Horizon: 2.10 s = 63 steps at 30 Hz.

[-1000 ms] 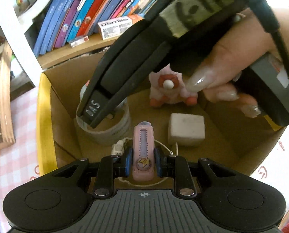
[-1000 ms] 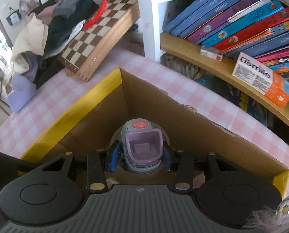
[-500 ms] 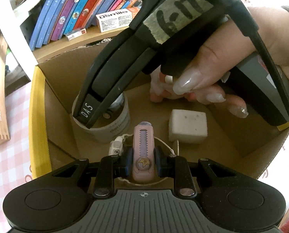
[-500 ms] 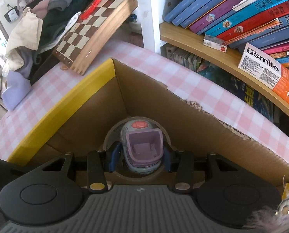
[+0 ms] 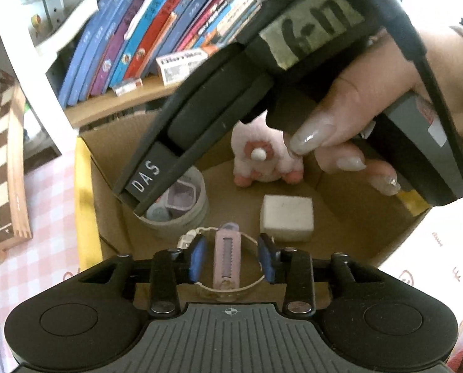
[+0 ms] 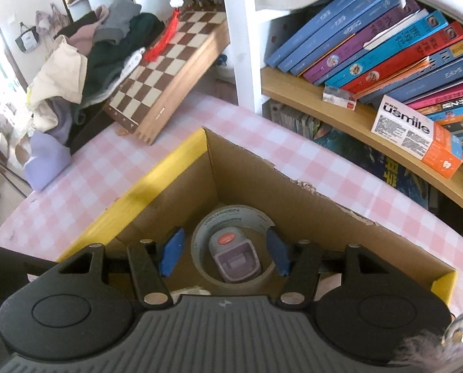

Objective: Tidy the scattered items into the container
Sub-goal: 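Lower the toy car with the right gripper into the box while the left gripper releases the comb, then withdraw both open grippers from the box toward the white charger and block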

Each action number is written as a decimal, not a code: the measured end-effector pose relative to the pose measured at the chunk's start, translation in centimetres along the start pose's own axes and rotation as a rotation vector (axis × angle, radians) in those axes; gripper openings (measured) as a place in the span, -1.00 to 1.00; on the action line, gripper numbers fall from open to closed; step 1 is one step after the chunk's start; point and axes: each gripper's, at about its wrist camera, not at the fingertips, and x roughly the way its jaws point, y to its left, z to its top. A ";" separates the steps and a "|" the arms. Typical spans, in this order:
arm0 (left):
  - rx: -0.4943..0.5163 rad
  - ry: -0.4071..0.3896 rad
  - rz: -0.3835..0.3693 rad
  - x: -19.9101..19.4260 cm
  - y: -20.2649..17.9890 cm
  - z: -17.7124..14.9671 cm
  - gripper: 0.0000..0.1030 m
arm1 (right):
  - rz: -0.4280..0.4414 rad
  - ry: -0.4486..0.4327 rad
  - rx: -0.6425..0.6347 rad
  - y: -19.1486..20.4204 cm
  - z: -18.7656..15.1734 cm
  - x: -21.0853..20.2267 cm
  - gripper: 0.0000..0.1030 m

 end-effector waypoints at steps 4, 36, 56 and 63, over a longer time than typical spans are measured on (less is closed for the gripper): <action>0.010 -0.041 0.002 -1.1 -0.3 0.1 -0.19 | -0.006 -0.025 0.004 0.7 -0.3 -1.7 0.10; -0.086 -0.338 0.048 -15.5 -1.6 -9.2 0.30 | -0.260 -0.358 0.139 8.0 -12.9 -21.5 0.11; -0.146 -0.248 0.067 -14.2 -2.3 -16.0 0.37 | -0.452 -0.279 0.139 13.8 -24.1 -19.6 0.15; -0.159 -0.201 0.076 -12.8 -2.9 -17.8 0.45 | -0.501 -0.245 0.132 15.2 -26.7 -17.7 0.25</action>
